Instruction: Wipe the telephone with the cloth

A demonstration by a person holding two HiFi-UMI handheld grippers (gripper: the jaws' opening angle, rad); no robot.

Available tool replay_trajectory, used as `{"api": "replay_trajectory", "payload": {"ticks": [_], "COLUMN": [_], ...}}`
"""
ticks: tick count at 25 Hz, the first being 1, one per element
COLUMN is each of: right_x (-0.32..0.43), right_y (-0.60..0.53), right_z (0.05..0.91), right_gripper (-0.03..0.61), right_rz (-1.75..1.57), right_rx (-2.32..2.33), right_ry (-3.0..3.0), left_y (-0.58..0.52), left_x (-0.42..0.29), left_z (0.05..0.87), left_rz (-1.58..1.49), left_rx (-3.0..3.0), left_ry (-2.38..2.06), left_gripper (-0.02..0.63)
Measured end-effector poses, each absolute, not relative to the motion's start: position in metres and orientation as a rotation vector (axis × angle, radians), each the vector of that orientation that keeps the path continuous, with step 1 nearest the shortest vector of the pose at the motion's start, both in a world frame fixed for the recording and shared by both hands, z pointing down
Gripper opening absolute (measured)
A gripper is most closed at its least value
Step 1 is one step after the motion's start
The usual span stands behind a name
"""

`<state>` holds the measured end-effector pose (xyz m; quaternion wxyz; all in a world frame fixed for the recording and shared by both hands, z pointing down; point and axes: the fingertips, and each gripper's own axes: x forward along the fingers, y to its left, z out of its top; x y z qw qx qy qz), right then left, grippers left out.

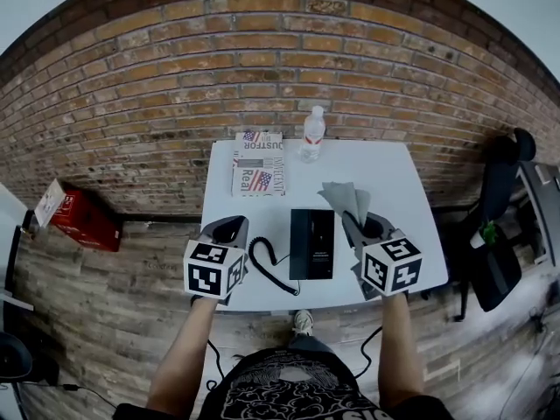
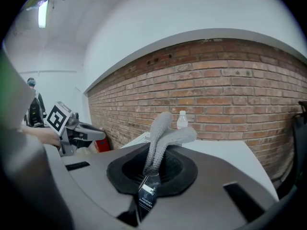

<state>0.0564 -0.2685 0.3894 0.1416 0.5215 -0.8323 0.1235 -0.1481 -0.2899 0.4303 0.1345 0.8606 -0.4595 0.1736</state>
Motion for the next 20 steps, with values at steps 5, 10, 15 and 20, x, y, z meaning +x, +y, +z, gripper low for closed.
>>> {"api": "replay_trajectory", "payload": {"ticks": [5, 10, 15, 20], "right_x": [0.058, 0.056, 0.061, 0.063], "right_y": [-0.279, -0.286, -0.292, -0.295], "right_z": [0.379, 0.377, 0.375, 0.373], "right_gripper": [0.011, 0.011, 0.011, 0.011], "right_rz": [0.301, 0.259, 0.259, 0.270], "right_rx": [1.508, 1.460, 1.463, 1.466], "right_ry": [-2.419, -2.434, -2.450, -2.469], "left_y": [-0.299, -0.306, -0.309, -0.311], "left_x": [-0.153, -0.150, -0.149, -0.154], "left_z": [0.423, 0.420, 0.418, 0.420], "left_rz": [0.476, 0.506, 0.504, 0.497], "left_rx": [2.479, 2.482, 2.473, 2.446], "left_ry": [-1.389, -1.411, -1.427, -1.455], "left_gripper": [0.006, 0.006, 0.006, 0.006]}}
